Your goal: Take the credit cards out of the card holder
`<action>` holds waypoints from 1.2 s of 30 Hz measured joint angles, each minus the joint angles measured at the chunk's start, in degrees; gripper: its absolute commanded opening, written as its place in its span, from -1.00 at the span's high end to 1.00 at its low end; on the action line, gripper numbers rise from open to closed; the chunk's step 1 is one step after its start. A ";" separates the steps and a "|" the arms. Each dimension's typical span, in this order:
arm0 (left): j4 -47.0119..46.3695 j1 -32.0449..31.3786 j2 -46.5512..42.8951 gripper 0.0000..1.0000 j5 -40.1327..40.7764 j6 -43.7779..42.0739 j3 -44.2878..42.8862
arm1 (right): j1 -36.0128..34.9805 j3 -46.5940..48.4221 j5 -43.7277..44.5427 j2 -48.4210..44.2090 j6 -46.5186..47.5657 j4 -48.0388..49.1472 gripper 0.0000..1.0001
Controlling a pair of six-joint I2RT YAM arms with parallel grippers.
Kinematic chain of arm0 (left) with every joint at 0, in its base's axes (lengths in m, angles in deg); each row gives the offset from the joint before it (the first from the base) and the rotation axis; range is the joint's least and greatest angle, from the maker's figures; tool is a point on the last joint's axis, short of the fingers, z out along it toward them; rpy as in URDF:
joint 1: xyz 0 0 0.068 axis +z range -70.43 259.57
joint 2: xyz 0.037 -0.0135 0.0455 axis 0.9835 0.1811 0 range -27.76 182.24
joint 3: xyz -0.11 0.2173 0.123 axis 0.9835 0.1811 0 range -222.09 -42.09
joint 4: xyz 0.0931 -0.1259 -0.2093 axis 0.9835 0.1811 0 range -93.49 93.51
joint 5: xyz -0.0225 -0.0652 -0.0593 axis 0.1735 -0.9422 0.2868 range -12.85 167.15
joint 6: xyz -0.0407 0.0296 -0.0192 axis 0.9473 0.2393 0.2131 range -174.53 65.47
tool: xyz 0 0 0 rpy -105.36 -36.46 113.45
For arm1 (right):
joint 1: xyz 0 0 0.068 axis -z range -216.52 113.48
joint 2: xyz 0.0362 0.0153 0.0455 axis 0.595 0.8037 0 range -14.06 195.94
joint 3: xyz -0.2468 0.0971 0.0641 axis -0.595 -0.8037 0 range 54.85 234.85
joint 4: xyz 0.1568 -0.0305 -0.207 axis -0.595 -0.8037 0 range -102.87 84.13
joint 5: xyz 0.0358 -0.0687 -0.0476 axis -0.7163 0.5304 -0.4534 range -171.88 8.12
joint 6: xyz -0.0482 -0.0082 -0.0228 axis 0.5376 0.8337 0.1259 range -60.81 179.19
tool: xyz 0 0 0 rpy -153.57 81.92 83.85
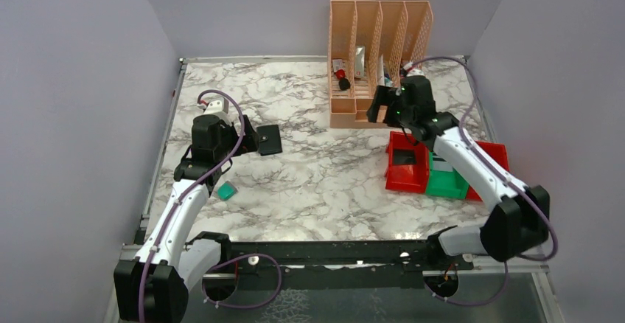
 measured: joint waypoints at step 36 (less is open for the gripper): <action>-0.50 0.24 -0.76 -0.98 -2.27 0.22 0.66 | 10.08 -16.50 -5.79 -4.46 -0.28 -2.80 -0.71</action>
